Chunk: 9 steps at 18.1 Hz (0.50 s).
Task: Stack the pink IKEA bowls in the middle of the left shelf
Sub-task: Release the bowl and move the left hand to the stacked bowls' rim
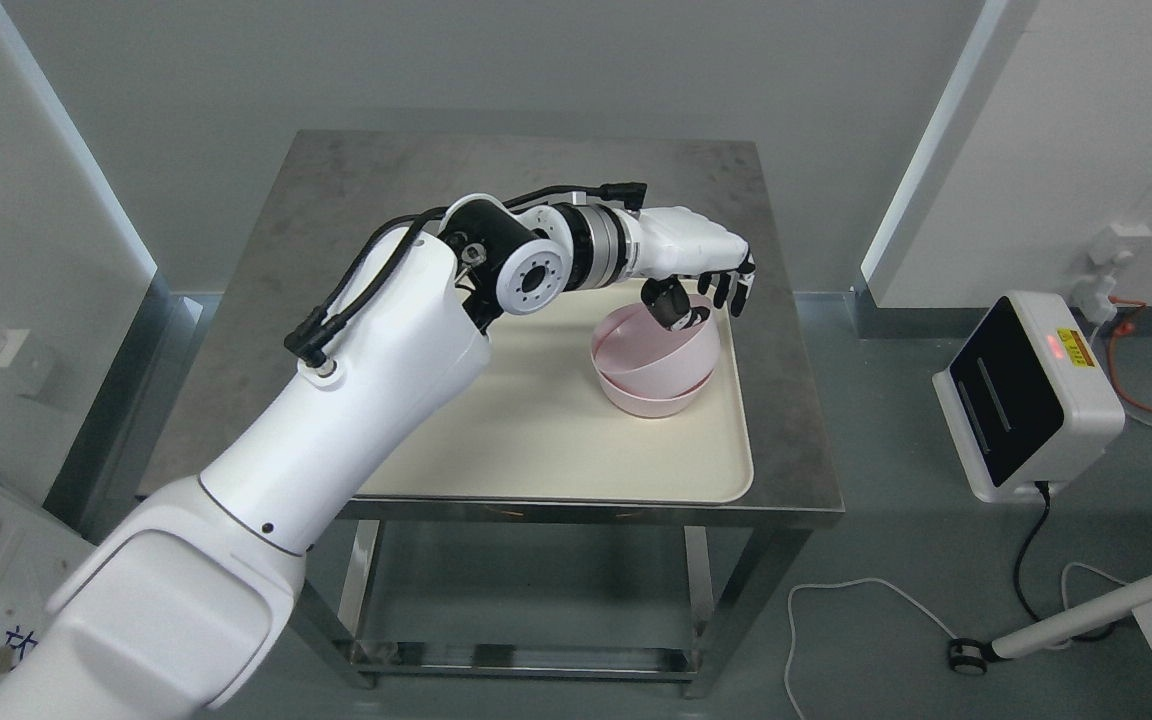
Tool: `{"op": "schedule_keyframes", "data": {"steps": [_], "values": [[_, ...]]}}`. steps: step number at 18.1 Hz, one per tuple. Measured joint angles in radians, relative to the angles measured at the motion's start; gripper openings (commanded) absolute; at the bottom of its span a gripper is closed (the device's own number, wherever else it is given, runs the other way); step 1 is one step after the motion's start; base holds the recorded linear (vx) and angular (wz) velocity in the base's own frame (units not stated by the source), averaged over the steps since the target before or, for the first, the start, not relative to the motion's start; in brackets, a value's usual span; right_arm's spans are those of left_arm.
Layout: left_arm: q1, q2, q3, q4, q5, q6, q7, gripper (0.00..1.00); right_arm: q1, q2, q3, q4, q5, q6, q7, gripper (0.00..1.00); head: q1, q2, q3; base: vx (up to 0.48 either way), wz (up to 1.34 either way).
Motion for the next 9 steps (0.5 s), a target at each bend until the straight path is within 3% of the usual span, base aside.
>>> {"op": "schedule_keyframes", "data": {"steps": [1,3,4,9], "values": [[-0.002,0.000,0.005,0.002,0.000,0.000,0.000,0.32,0.000,0.000,0.000,0.000,0.000,0.000,0.000,1.00,0.0000,0.000,0.000,0.000,0.00],[-0.005,-0.001,0.020,0.004,0.001,-0.003,0.000,0.65,0.000,0.000,0.000,0.000,0.000,0.000,0.000,1.00,0.0000,0.000,0.000,0.000,0.00],[-0.004,-0.001,0.040,0.001,0.003,-0.006,0.000,0.75,0.000,0.000,0.000,0.000,0.000,0.000,0.000,1.00,0.0000,0.000,0.000,0.000,0.00],[0.090,-0.002,0.223,-0.028,0.094,-0.106,0.010,0.80,0.000,0.000,0.000,0.000,0.000,0.000,0.000,1.00,0.0000,0.000,0.000,0.000,0.00]]}}
